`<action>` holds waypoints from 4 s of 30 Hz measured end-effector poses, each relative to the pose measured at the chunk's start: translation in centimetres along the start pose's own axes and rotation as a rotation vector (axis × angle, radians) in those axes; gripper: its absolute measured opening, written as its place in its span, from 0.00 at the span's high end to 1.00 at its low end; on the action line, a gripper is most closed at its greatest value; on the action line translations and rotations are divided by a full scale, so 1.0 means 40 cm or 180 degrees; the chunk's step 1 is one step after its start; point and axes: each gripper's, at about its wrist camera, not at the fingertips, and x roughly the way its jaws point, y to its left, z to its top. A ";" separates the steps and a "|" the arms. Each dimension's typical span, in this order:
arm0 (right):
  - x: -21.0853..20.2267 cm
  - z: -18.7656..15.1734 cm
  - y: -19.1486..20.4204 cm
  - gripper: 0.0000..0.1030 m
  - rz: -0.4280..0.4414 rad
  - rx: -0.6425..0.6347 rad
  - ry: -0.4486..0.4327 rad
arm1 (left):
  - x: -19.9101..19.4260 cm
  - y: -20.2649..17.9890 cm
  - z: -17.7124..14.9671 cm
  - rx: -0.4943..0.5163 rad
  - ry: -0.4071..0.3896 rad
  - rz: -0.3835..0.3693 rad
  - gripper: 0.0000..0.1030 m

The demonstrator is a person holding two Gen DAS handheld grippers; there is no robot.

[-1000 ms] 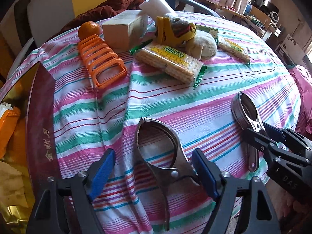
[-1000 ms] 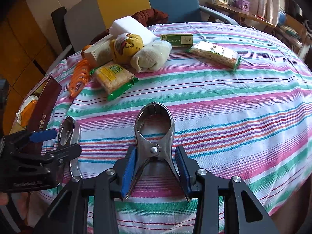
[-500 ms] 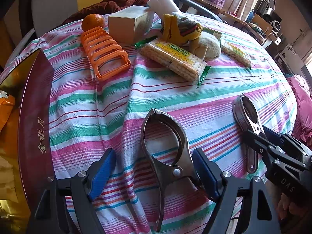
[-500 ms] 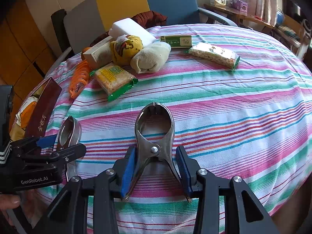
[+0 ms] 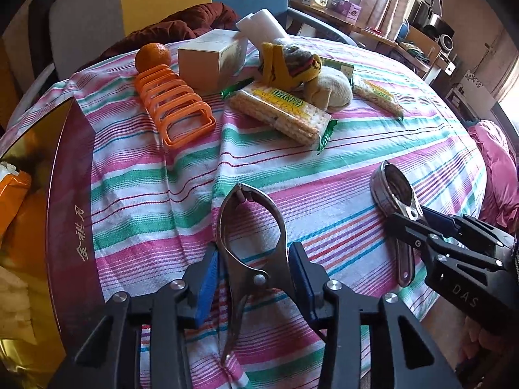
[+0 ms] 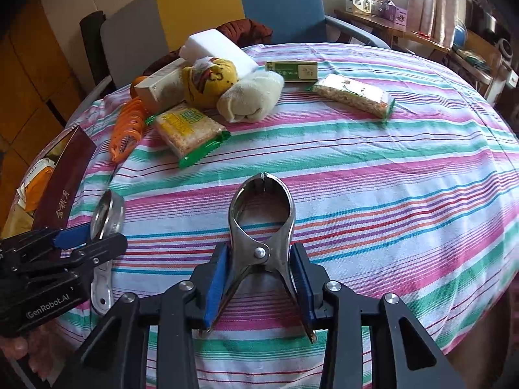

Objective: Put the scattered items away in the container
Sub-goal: 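Grasp the other silver clip with the left tool while the right tool holds its clip, then carry both clips into the gold tin and open both tools to release, then move both tools back to the yellow glove and cream sock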

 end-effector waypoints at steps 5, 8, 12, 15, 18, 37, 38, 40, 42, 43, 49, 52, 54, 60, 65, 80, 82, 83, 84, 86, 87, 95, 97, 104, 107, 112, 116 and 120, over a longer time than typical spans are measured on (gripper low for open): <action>-0.004 0.000 0.022 0.63 0.0104 0.0039 0.0032 | -0.020 0.015 -0.004 -0.0025 -0.0029 -0.0080 0.63; -0.007 0.002 0.036 0.63 0.0176 0.0069 0.0059 | -0.031 0.029 -0.026 -0.0005 -0.0072 -0.0108 0.63; -0.023 0.013 0.070 0.63 0.0268 0.0031 0.0044 | -0.050 0.041 -0.024 -0.0033 -0.0135 -0.0180 0.64; -0.037 0.028 0.106 0.63 0.0348 -0.0033 0.0020 | -0.075 0.057 -0.017 -0.0061 -0.0197 -0.0248 0.64; -0.052 0.047 0.151 0.63 0.0443 -0.0097 -0.0012 | -0.103 0.079 -0.011 -0.0116 -0.0306 -0.0214 0.64; -0.051 0.200 0.549 0.63 0.1194 -0.0615 -0.0039 | -0.176 0.479 0.036 -0.0776 -0.0358 0.0393 0.64; -0.040 0.206 0.571 0.63 0.1229 -0.0637 -0.0025 | -0.171 0.491 0.043 -0.0782 -0.0329 0.0431 0.64; -0.014 0.218 0.617 0.63 0.1258 -0.0686 0.0032 | -0.151 0.526 0.061 -0.0833 -0.0225 0.0489 0.64; 0.014 0.231 0.653 0.63 0.1219 -0.0728 0.0068 | -0.127 0.554 0.077 -0.0876 -0.0089 0.0541 0.63; 0.028 0.239 0.667 0.63 0.1185 -0.0739 0.0088 | -0.118 0.564 0.081 -0.0916 -0.0029 0.0555 0.62; 0.098 0.289 0.718 0.72 0.0989 -0.0827 0.0133 | -0.076 0.598 0.088 -0.1070 0.0149 0.0568 0.51; 0.125 0.295 0.723 0.72 0.0939 -0.0829 0.0145 | -0.075 0.596 0.087 -0.1070 0.0136 0.0578 0.50; 0.127 0.289 0.714 0.72 0.0935 -0.0806 0.0140 | -0.083 0.600 0.085 -0.1122 0.0096 0.0586 0.50; 0.080 0.262 0.644 0.71 0.1039 -0.0573 0.0006 | -0.122 0.598 0.083 -0.1384 -0.0085 0.0434 0.51; 0.047 0.234 0.582 0.61 0.1136 -0.0354 -0.0009 | -0.149 0.563 0.064 -0.1513 -0.0267 0.0278 0.51; 0.001 0.159 0.401 0.61 0.1065 -0.0057 -0.0130 | -0.189 0.356 0.023 -0.1052 -0.0570 0.0054 0.51; -0.002 0.144 0.362 0.61 0.1030 0.0009 -0.0158 | -0.190 0.333 0.020 -0.0995 -0.0603 -0.0031 0.51; -0.003 0.138 0.341 0.61 0.1018 0.0055 -0.0176 | -0.190 0.321 0.019 -0.0968 -0.0599 -0.0062 0.51; -0.005 0.132 0.316 0.61 0.0991 0.0112 -0.0206 | -0.189 0.306 0.018 -0.0933 -0.0595 -0.0098 0.51; -0.007 0.121 0.267 0.61 0.0914 0.0218 -0.0262 | -0.186 0.277 0.015 -0.0840 -0.0599 -0.0181 0.51; -0.004 0.117 0.239 0.61 0.0863 0.0280 -0.0274 | -0.183 0.260 0.013 -0.0779 -0.0590 -0.0211 0.51; 0.024 0.180 0.073 0.54 0.0537 0.0553 -0.0321 | -0.141 0.142 0.003 -0.0327 -0.0439 -0.0386 0.51; 0.025 0.205 0.053 0.52 0.0467 0.0546 -0.0371 | -0.126 0.122 0.002 -0.0244 -0.0366 -0.0408 0.51; 0.053 0.298 0.000 0.52 0.0359 0.0608 -0.0423 | -0.091 0.101 -0.005 -0.0180 -0.0207 -0.0372 0.51; 0.069 0.344 -0.012 0.44 0.0385 0.0649 -0.0441 | -0.082 0.092 -0.008 -0.0142 -0.0163 -0.0352 0.51; 0.124 0.419 0.016 0.18 0.0477 0.0598 -0.0367 | -0.071 0.079 -0.013 -0.0063 -0.0107 -0.0340 0.51; 0.176 0.436 0.035 0.17 0.0161 0.0456 -0.0248 | -0.067 0.079 -0.019 -0.0080 -0.0090 -0.0340 0.51; 0.187 0.427 0.047 0.23 -0.0025 0.0210 -0.0266 | -0.064 0.079 -0.021 -0.0125 -0.0086 -0.0349 0.51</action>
